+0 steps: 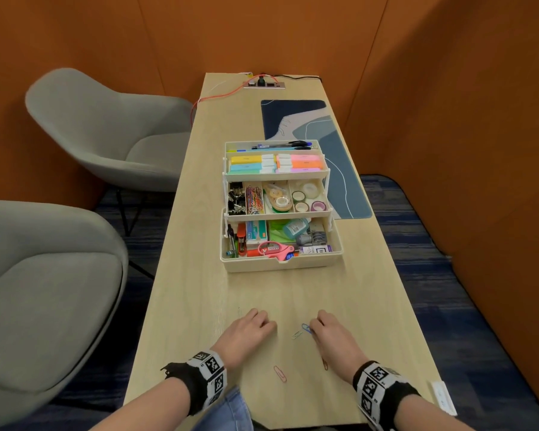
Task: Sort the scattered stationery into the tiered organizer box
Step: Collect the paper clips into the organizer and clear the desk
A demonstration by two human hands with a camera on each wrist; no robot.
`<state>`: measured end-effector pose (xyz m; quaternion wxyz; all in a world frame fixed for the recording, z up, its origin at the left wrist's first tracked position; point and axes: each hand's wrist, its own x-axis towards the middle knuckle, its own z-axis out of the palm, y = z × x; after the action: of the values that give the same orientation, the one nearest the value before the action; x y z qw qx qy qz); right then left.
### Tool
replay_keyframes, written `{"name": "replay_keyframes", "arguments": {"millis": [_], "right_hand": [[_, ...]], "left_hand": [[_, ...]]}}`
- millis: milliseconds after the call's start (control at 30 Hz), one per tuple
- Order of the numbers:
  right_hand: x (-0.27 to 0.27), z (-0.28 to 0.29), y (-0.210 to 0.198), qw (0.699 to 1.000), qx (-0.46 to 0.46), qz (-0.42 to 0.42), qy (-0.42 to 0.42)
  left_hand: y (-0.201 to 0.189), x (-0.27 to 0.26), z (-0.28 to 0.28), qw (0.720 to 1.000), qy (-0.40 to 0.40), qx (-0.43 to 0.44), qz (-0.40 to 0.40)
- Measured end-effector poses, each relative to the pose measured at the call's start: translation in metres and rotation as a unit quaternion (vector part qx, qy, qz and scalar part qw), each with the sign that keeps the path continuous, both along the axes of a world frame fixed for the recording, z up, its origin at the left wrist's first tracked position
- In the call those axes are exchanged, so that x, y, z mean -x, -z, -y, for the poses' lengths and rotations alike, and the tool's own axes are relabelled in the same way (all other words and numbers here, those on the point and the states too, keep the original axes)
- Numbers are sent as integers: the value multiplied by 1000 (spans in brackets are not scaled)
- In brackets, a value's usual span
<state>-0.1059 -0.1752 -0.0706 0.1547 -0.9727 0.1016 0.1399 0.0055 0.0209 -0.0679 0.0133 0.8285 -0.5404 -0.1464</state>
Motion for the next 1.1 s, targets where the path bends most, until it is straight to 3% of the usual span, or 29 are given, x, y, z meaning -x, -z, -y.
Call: {"name": "replay_keyframes", "arguments": {"millis": [100, 300, 500, 767, 933, 1100], "right_hand": [[-4, -2, -6, 999, 25, 18, -34], [-13, -3, -6, 999, 22, 16, -47], [-32, 4, -14, 995, -76, -66, 26], [-39, 10, -22, 987, -110, -106, 39], [-35, 9, -27, 986, -125, -94, 49], [-27, 17, -29, 969, -193, -80, 129]], "left_hand": [[-2, -3, 2, 999, -2, -20, 26], [-17, 1, 15, 999, -23, -36, 4], [-12, -3, 20, 997, -77, -11, -26], [-10, -17, 13, 973, -169, 87, -130], [-26, -33, 13, 939, -239, 173, -177], [-86, -84, 42, 871, -329, 299, -208]]}}
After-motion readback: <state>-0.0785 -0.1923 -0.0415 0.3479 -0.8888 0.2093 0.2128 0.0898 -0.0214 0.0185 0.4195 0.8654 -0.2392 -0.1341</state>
